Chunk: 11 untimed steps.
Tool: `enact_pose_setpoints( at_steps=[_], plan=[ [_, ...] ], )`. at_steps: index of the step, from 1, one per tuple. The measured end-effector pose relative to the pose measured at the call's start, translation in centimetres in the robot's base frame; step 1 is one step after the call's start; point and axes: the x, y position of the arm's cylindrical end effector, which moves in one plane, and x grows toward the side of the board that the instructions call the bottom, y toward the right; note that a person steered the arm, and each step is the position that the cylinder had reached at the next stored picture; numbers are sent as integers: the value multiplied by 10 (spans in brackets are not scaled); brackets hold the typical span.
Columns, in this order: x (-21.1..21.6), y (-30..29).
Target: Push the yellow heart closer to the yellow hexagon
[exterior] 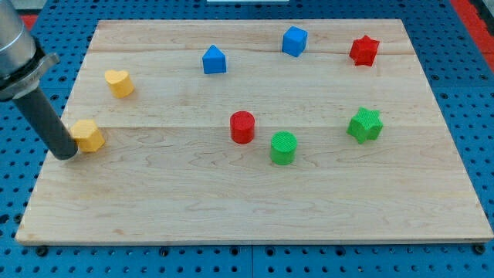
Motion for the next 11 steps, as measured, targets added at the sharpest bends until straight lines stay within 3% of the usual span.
enact_pose_setpoints(
  at_steps=[2,3,4,5,6,8,9,10,11],
  plan=[
    [-24,1],
    [20,35],
    [2,100],
    [-44,138],
    [-91,149],
    [-173,97],
    [-166,44],
    [-120,30],
    [-122,30]
  ],
)
